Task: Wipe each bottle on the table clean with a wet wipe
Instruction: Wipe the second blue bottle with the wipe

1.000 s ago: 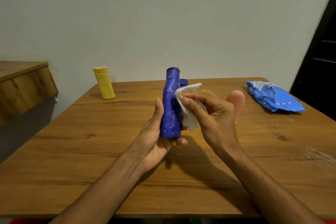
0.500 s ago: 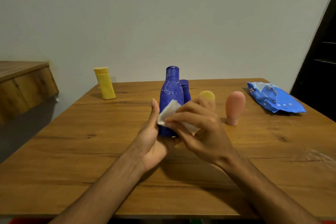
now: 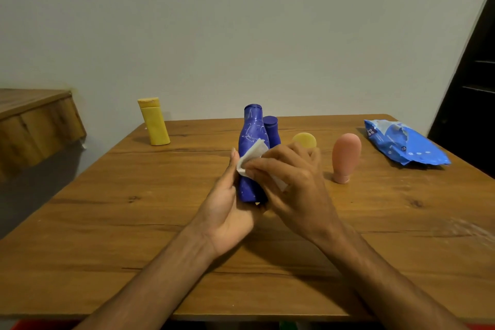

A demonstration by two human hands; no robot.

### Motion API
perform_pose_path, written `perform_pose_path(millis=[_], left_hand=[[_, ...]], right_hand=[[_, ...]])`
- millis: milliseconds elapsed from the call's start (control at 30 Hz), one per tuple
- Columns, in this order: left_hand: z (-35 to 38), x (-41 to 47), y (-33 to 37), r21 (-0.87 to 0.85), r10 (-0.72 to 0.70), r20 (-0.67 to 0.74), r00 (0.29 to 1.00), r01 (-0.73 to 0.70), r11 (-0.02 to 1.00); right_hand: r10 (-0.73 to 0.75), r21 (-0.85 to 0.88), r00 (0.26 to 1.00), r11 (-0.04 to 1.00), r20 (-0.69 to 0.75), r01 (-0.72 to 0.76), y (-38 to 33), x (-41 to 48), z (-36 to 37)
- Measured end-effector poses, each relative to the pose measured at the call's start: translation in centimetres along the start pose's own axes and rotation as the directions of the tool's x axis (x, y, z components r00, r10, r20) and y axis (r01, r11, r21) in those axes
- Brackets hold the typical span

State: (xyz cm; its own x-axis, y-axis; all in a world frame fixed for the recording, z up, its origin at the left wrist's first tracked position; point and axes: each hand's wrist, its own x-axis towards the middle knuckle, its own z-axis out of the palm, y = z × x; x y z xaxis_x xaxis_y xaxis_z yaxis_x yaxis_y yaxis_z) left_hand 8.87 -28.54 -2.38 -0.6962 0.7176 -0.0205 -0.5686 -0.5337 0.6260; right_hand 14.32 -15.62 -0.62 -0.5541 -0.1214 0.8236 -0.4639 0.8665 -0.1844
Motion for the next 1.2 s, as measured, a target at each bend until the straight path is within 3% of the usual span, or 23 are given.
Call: perform_pose_path(millis=[200, 367, 533, 833, 1033, 1200], left_hand=[[0.4, -0.4, -0.1, 0.009, -0.019, 0.027, 0.999, 0.019, 1.0], [0.2, -0.1, 0.0, 0.037, -0.013, 0.029, 0.999, 0.012, 0.999], [-0.3, 0.2, -0.2, 0.073, -0.043, 0.046, 0.998, 0.039, 0.997], [-0.1, 0.2, -0.6, 0.112, 0.045, 0.074, 0.996, -0.053, 0.992], [-0.4, 0.2, -0.1, 0.091, -0.013, 0.058, 0.998, 0.008, 0.996], [-0.4, 0.5, 0.2, 0.085, -0.042, 0.026, 0.999, 0.04, 0.996]], right_hand=[[-0.088, 0.002, 0.984, 0.996, 0.153, 0.089, -0.6, -0.1, -0.2], [-0.026, -0.06, 0.996, 0.998, 0.086, 0.031, -0.8, 0.1, -0.3], [-0.063, 0.061, 0.977, 0.997, 0.203, 0.052, -0.6, 0.0, -0.6], [0.109, 0.033, 0.992, 0.994, -0.059, -0.107, 0.2, 0.3, -0.5], [-0.04, 0.14, 0.991, 0.99, 0.127, 0.022, -0.2, 0.2, -0.6], [-0.025, 0.148, 0.993, 0.989, 0.113, 0.008, -0.1, 0.2, -0.7]])
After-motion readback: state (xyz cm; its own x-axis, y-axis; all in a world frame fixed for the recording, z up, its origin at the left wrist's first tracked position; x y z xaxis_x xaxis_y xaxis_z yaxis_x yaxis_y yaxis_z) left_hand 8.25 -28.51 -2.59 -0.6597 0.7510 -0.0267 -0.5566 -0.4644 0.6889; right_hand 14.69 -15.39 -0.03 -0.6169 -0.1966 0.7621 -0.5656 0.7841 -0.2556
